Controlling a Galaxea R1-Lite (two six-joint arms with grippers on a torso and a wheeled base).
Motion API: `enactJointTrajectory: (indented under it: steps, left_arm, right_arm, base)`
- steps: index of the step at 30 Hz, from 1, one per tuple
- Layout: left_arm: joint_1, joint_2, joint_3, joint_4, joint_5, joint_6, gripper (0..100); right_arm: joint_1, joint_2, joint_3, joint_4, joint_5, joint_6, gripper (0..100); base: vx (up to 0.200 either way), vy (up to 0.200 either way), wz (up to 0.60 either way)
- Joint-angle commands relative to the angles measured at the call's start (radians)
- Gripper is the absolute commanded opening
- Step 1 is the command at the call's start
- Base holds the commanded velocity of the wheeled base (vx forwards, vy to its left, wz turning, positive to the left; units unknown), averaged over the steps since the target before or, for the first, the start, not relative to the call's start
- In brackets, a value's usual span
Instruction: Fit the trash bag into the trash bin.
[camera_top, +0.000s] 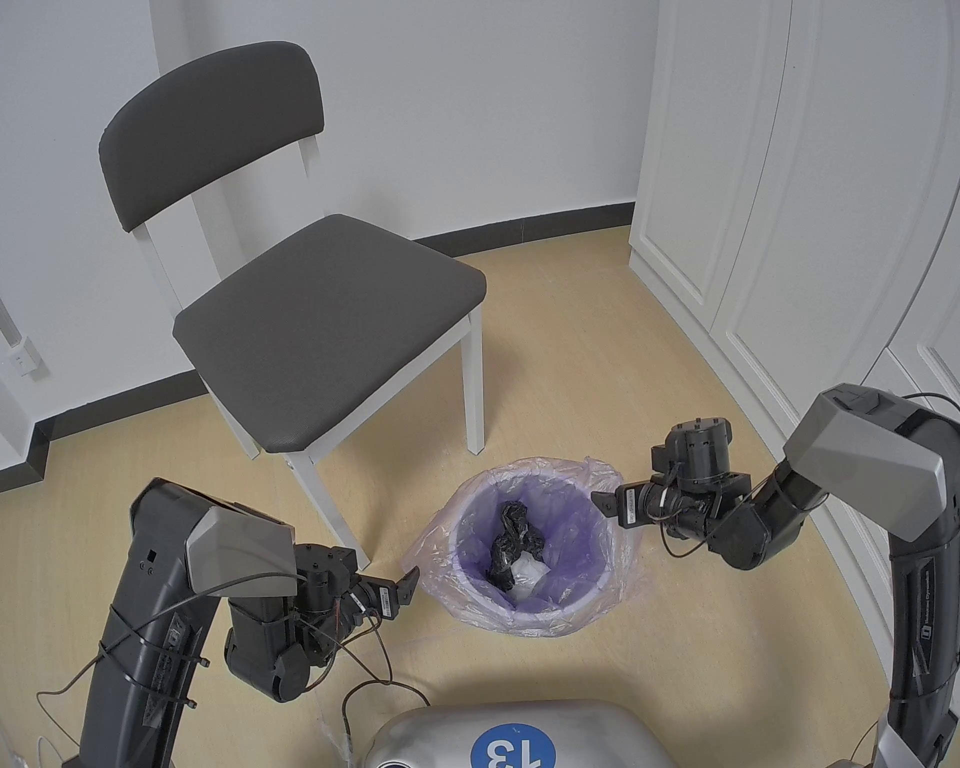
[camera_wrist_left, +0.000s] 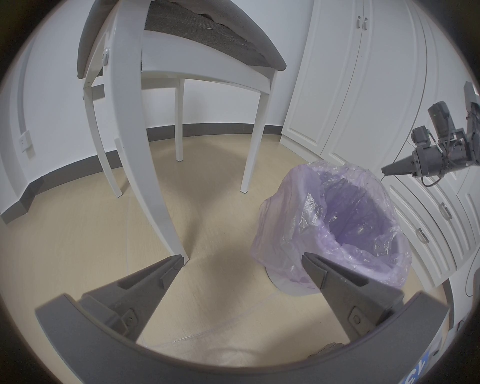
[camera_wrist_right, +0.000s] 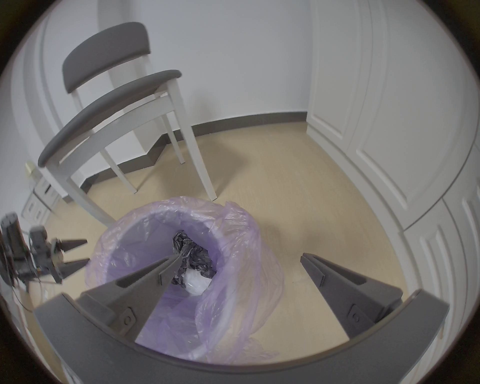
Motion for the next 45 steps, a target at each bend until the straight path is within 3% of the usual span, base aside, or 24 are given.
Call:
enactJointTrajectory:
  steps: [1, 6, 19, 20, 28, 35, 45]
  left_arm:
    - [0.0, 0.0, 0.0, -0.018, 0.0, 0.0, 100]
    - [0.0, 0.0, 0.0, -0.018, 0.0, 0.0, 100]
    - [0.0, 0.0, 0.0, -0.018, 0.0, 0.0, 100]
    - [0.001, 0.0, 0.0, -0.018, -0.001, 0.0, 100]
    - [0.0, 0.0, 0.0, -0.018, -0.001, 0.0, 100]
    - [0.001, 0.0, 0.0, -0.018, 0.0, 0.0, 100]
    - [-0.002, 0.001, -0.002, -0.018, 0.005, 0.009, 100]
  right_arm:
    - [-0.02, 0.034, -0.062, 0.017, 0.078, 0.073, 100]
    - [-0.031, 0.057, -0.088, 0.025, 0.183, 0.187, 100]
    - [-0.057, 0.141, -0.134, 0.014, 0.188, 0.187, 100]
    - [-0.057, 0.144, -0.134, 0.013, 0.188, 0.187, 0]
    - [-0.066, 0.149, -0.134, 0.013, 0.188, 0.171, 0]
    - [-0.121, 0.153, -0.117, 0.022, 0.188, 0.027, 0]
    - [-0.121, 0.195, -0.12, 0.014, 0.179, -0.031, 0]
  base:
    - [0.0, 0.0, 0.0]
    - [0.0, 0.0, 0.0]
    - [0.0, 0.0, 0.0]
    - [0.0, 0.0, 0.0]
    - [0.0, 0.0, 0.0]
    - [0.0, 0.0, 0.0]
    - [0.0, 0.0, 0.0]
